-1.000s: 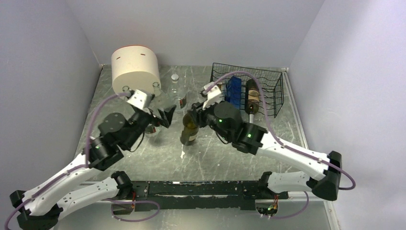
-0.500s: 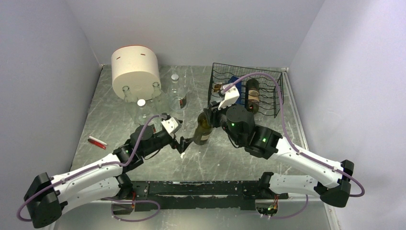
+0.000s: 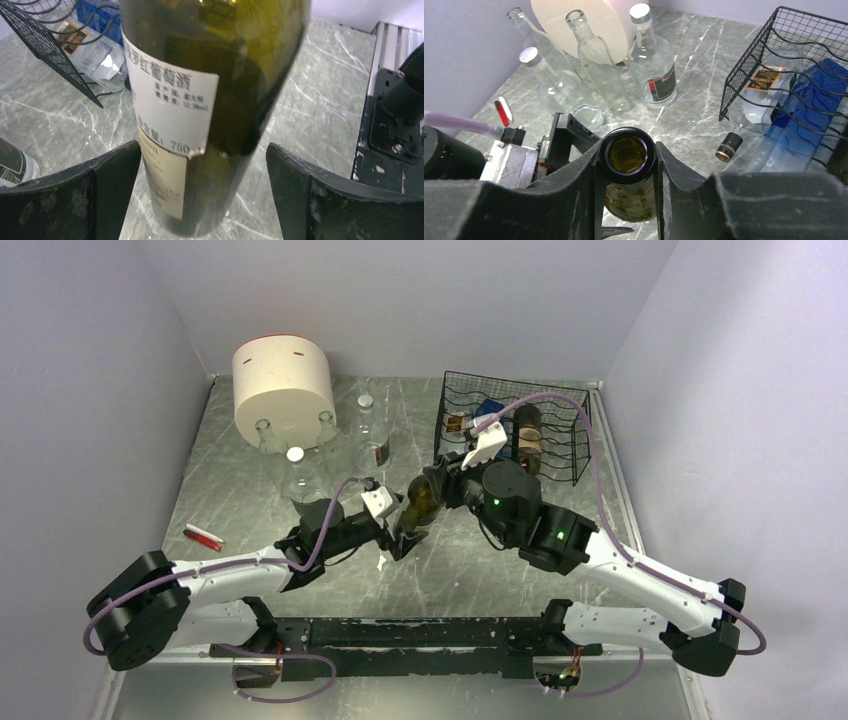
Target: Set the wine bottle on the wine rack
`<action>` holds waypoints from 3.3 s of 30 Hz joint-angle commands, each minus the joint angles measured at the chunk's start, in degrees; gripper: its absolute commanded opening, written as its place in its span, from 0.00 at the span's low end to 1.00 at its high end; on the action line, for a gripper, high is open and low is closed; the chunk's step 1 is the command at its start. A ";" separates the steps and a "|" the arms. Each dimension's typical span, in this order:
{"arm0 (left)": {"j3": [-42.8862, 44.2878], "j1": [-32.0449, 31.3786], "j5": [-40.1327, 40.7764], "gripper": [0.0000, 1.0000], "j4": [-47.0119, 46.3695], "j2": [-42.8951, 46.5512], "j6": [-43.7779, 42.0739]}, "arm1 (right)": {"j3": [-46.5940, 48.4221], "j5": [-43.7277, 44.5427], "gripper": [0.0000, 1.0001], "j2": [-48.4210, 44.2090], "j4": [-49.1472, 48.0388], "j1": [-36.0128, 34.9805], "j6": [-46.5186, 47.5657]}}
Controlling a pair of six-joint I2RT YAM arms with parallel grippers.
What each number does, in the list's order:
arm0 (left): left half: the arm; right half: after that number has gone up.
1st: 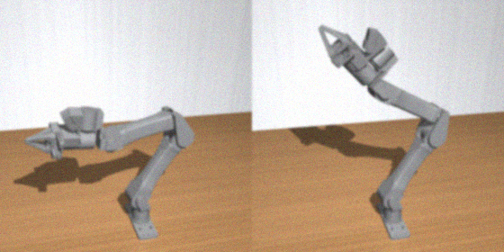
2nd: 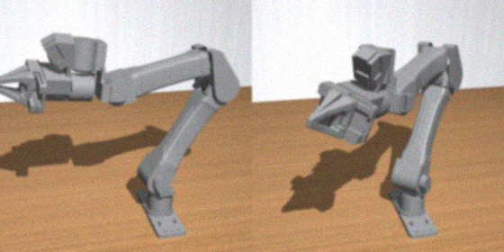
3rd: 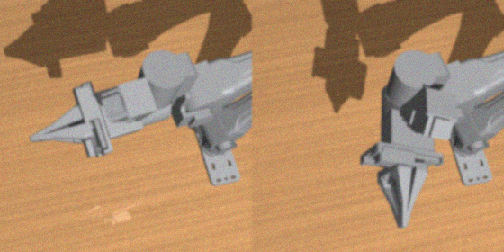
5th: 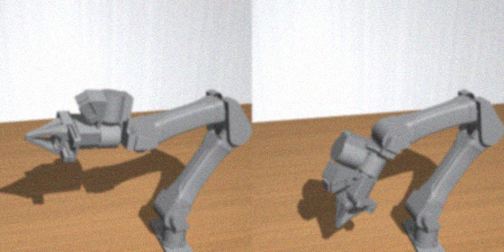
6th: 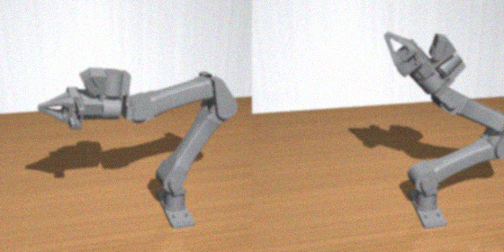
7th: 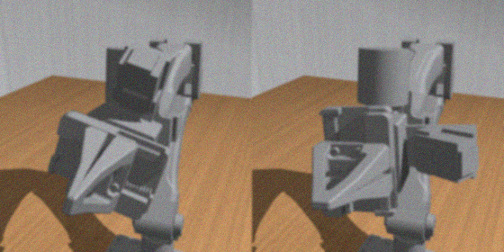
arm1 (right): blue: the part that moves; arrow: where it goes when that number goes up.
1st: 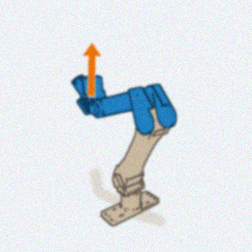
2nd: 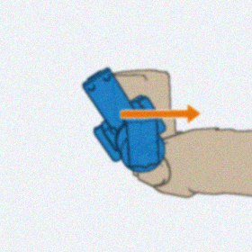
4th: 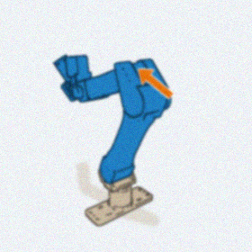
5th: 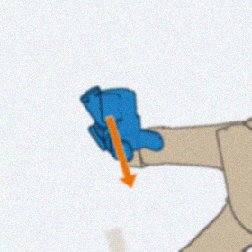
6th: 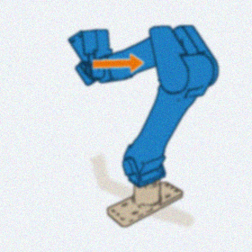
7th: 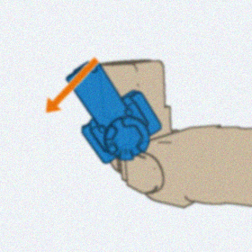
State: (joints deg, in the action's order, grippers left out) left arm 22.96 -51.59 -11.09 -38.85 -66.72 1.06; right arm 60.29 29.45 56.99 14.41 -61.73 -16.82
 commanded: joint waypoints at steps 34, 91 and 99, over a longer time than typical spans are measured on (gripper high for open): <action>1.33 -0.48 2.09 0.07 -23.11 -6.21 -11.58 | -0.67 -11.03 0.44 -10.89 -4.17 -0.28 0.74; 40.66 -0.53 -12.52 0.07 23.16 -11.42 -96.25 | 6.96 -5.59 0.52 -1.62 37.32 -0.28 -11.54; 41.48 -0.53 -12.71 0.07 25.33 -10.95 -94.07 | 6.19 -3.27 0.44 0.13 37.70 -0.14 -11.88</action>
State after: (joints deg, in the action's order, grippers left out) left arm 59.64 -51.83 -22.04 -6.98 -79.42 -95.11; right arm 67.24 24.05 56.75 53.91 -61.78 -27.73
